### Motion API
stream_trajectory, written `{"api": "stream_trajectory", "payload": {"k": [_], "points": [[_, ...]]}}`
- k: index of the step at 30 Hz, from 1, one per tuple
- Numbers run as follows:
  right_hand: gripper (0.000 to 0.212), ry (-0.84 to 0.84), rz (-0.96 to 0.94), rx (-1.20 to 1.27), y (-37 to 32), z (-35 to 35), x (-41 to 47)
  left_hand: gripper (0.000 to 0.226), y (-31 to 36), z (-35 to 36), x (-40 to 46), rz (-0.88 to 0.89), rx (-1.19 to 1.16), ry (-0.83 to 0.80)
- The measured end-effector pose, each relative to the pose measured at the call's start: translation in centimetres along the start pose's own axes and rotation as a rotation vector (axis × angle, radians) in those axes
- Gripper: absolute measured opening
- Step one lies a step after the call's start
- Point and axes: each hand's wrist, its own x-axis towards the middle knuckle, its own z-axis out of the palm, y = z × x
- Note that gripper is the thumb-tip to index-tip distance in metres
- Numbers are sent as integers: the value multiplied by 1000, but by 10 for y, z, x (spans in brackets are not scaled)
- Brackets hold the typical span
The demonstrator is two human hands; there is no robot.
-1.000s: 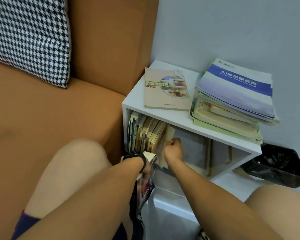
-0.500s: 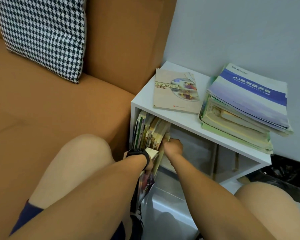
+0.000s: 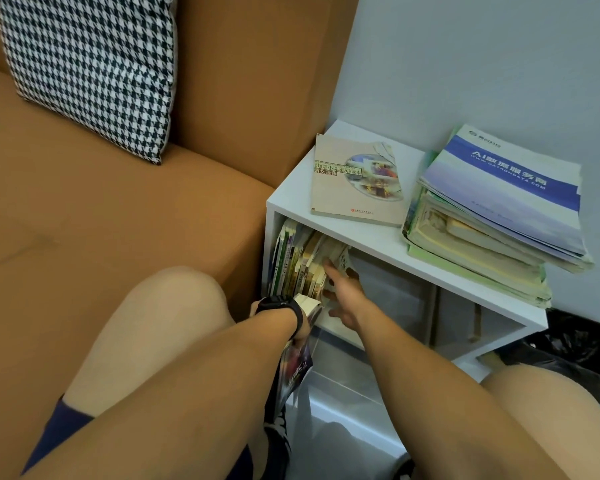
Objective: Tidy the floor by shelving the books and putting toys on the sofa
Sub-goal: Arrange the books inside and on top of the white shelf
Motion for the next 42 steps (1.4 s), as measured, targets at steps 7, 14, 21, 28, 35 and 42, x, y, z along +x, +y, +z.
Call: {"api": "stream_trajectory", "payload": {"k": [7,14,21,28,35,42], "points": [[66,-83,-16,-111,-3,-6,-2,63,1,2,4,-30,-86,44],[42,199,-129,-153,0,-38,2,59,3,3,8,-13,-94,61],[51,260,-58,-513,-17,-28,7,56,1,8,6,14,-75,73],[23,390,-32,-505,2,-66,9,55,4,5,2,-27,-114,237],[23,575,6,-729,5,-117,-21,42,44,-18,-18,129,39,529],[34,607,40,-852,17,-129,-36,62,75,-48,9,189,-89,683]]}}
